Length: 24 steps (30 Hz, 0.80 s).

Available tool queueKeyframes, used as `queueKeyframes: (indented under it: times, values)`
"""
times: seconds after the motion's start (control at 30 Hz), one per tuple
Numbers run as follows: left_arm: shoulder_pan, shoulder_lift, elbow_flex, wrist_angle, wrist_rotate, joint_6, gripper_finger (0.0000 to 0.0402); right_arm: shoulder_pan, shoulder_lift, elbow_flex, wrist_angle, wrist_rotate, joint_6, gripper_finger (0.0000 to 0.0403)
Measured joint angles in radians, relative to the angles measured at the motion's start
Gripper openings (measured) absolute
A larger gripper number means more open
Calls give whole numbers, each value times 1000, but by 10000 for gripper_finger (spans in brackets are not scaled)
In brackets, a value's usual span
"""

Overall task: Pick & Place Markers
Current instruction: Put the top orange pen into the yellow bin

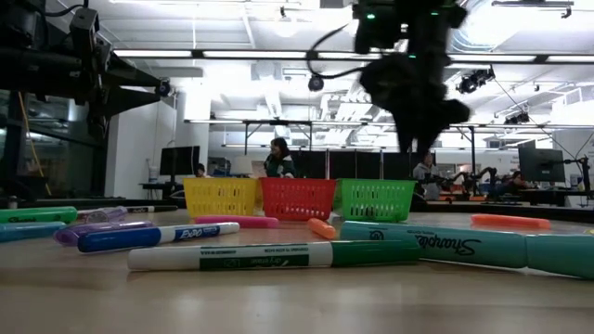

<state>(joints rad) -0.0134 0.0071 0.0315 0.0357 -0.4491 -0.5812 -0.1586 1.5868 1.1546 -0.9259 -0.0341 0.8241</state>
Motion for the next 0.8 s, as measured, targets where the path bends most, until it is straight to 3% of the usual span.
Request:
queueKeyframes:
  times: [0.37, 0.8]
  values:
    - [0, 0, 0, 0, 0, 0, 127, 49, -116, -254, 9, -22, 66, 173]
    - [0, 0, 0, 0, 0, 0, 127, 47, -115, -363, -9, -9, 66, 173]
